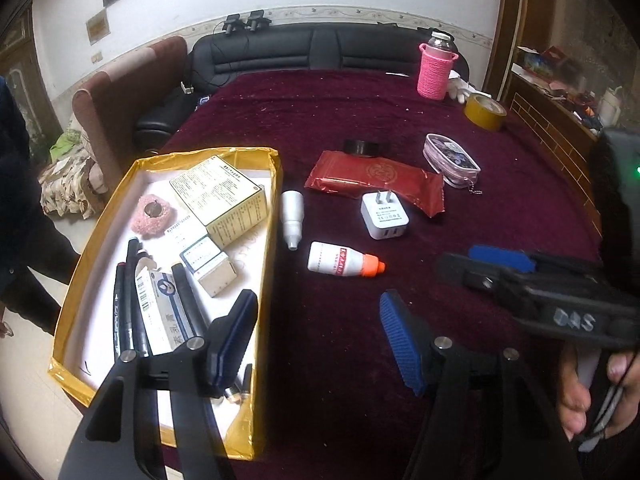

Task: Organize objects
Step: 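Grasp the white charger with the right tool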

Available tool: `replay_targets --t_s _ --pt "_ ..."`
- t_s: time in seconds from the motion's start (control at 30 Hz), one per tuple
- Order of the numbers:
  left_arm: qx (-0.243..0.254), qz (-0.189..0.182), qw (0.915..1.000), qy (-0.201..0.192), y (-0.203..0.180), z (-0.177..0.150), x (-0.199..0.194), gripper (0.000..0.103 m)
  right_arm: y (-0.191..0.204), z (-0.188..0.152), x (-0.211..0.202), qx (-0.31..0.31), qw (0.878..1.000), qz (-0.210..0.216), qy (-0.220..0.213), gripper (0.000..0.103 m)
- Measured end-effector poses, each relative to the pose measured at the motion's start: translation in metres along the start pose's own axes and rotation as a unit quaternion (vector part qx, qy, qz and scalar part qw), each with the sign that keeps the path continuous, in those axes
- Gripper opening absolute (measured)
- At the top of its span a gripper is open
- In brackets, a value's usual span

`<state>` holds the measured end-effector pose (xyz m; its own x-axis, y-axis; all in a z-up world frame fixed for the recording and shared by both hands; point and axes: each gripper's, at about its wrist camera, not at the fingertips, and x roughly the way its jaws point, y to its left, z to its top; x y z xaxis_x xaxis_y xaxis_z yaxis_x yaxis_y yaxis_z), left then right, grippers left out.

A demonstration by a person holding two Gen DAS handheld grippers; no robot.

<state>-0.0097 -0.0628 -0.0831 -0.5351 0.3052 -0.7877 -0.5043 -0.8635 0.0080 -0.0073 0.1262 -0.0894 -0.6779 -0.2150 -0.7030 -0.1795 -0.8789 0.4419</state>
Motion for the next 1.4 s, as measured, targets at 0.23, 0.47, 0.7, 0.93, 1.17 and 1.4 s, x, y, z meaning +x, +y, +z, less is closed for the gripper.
replay_targets --t_s 0.23,0.47,0.7,0.93,1.17,1.4 --pt "-0.015 -0.002 0.9999 0.006 0.019 0.003 0.011 0.063 -0.003 0.046 0.063 -0.016 0.998 -0.051 0.039 0.065" --pt "-0.019 -0.006 0.9998 0.004 0.038 0.011 0.018 0.063 0.000 0.062 0.108 -0.029 0.995 -0.089 0.047 0.061" --pt "0.006 -0.010 0.9999 0.007 0.034 0.029 0.038 0.063 -0.015 0.053 0.096 -0.033 0.996 -0.068 0.038 0.047" --pt "0.078 -0.055 0.9954 0.008 0.001 0.051 0.065 0.075 -0.054 0.054 0.076 0.033 0.998 -0.008 0.043 0.047" --pt "0.104 -0.078 0.9897 0.061 -0.021 0.061 0.105 0.075 -0.055 0.054 0.075 0.034 0.998 -0.026 0.041 0.047" --pt "0.109 -0.099 0.9817 0.121 -0.025 0.044 0.109 0.075 -0.055 0.059 0.079 0.030 0.998 -0.031 0.040 0.047"
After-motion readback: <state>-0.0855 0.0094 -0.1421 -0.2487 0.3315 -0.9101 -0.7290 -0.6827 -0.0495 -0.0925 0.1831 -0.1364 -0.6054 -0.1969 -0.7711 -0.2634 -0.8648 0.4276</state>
